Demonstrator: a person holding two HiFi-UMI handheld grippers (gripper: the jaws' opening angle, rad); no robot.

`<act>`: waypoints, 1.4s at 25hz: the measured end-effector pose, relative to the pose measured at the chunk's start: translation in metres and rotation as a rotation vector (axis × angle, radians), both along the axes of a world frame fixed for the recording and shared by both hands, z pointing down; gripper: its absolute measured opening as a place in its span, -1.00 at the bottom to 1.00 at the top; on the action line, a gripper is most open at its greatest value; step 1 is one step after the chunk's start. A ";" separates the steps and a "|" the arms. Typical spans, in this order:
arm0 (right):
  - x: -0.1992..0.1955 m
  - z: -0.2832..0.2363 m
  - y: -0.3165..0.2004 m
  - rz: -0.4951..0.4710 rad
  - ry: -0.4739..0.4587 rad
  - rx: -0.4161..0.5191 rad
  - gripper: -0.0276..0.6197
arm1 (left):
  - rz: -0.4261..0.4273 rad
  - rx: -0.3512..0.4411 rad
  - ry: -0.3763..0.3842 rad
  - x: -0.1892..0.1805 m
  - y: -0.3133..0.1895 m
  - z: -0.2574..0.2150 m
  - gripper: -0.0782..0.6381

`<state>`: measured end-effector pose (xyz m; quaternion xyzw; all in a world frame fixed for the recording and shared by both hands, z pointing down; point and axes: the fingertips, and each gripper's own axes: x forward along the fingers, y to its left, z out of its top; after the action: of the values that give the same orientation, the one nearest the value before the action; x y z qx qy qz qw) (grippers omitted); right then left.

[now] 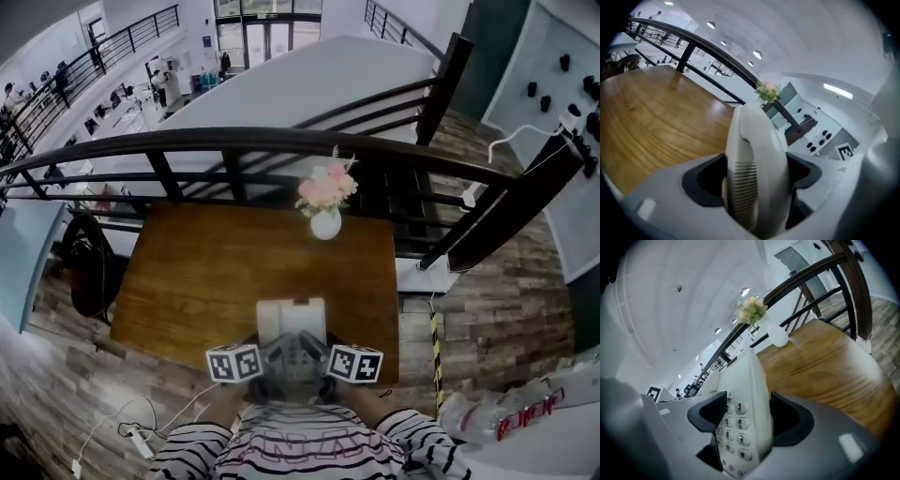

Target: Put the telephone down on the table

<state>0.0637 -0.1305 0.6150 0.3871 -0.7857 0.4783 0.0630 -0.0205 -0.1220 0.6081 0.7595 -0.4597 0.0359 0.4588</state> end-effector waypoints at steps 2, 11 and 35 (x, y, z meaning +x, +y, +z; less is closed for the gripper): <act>-0.014 0.001 -0.021 0.022 -0.008 -0.001 -0.01 | 0.025 -0.001 0.000 -0.012 -0.023 0.000 0.31; -0.063 0.009 -0.118 0.091 -0.012 0.000 -0.01 | 0.094 -0.005 -0.010 -0.062 -0.126 0.009 0.31; -0.117 0.095 -0.304 0.188 -0.002 -0.003 -0.01 | 0.193 -0.034 -0.017 -0.114 -0.321 0.094 0.30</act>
<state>-0.0534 -0.4348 0.7095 0.4587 -0.7451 0.4839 0.0176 -0.1349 -0.4430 0.7022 0.7920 -0.3874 0.0942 0.4623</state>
